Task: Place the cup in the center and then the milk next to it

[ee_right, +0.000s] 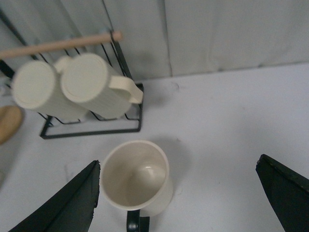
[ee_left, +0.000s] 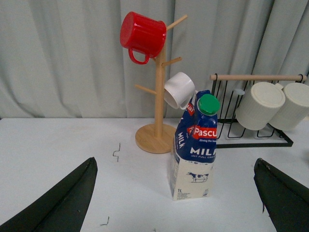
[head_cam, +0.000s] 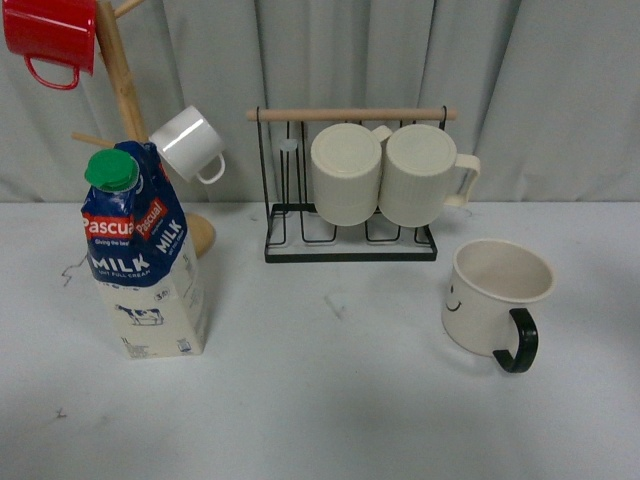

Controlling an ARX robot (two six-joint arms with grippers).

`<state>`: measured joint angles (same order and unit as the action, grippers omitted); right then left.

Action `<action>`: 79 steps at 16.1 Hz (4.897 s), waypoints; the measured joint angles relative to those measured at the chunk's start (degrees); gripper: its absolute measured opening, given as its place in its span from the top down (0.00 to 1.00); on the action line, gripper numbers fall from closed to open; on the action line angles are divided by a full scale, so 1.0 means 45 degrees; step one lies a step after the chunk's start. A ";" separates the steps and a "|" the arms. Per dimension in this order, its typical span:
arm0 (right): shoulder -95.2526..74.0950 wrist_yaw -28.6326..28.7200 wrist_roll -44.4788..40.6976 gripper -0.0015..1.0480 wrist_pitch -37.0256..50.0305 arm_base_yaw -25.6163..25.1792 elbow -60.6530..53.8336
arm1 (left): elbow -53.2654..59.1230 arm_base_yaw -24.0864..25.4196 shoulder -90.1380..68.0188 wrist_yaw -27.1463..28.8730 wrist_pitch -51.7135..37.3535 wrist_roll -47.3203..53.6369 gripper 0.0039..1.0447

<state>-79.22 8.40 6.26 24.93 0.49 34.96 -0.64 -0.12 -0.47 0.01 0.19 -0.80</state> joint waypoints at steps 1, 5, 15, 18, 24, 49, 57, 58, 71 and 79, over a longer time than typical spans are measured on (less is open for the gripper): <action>-0.1545 -0.0447 0.0053 0.06 -0.0782 0.0253 0.1185 | 0.0000 0.0000 0.0000 0.0000 0.0000 0.0000 0.06; -0.5678 -0.1433 0.0155 0.06 -0.3303 0.0835 0.4881 | 0.0000 0.0000 0.0000 0.0000 0.0000 0.0000 0.06; -0.8291 -0.1851 0.0500 0.06 -0.4794 0.1307 0.6382 | 0.0000 0.0000 0.0000 0.0000 0.0000 0.0000 0.06; -0.8456 -0.1977 0.0515 0.34 -0.4507 0.1297 0.6353 | 0.0000 0.0000 0.0000 0.0000 0.0000 0.0000 0.06; -0.8184 -0.1977 0.0559 0.96 -0.4639 0.1583 0.6329 | 0.0000 0.0000 0.0000 0.0000 0.0005 0.0000 0.06; -0.7674 -0.2361 0.1428 0.24 -0.6164 0.4376 0.7718 | 0.0000 0.0000 0.0000 0.0000 0.0005 0.0000 0.06; 0.0384 -0.5435 -0.1083 0.51 0.4459 0.3327 -0.0029 | 0.0000 0.0000 0.0000 -0.0005 0.0000 0.0000 0.06; 0.0937 -0.5149 -0.1137 0.63 0.4760 0.2939 -0.1175 | 0.0000 0.0000 0.0000 -0.0005 0.0005 0.0000 0.06; 0.6679 -0.2482 -0.1360 0.98 0.3832 0.0617 -0.6373 | 0.0000 0.0000 0.0000 -0.0005 0.0000 0.0000 0.06; 1.0278 -0.1899 -0.1365 0.98 0.1700 -0.0160 -0.7621 | 0.0000 0.0000 0.0000 0.0000 0.0000 0.0000 0.06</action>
<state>-32.97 -0.14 0.12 32.58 -0.23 0.67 -0.64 -0.12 -0.47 0.01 0.19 -0.80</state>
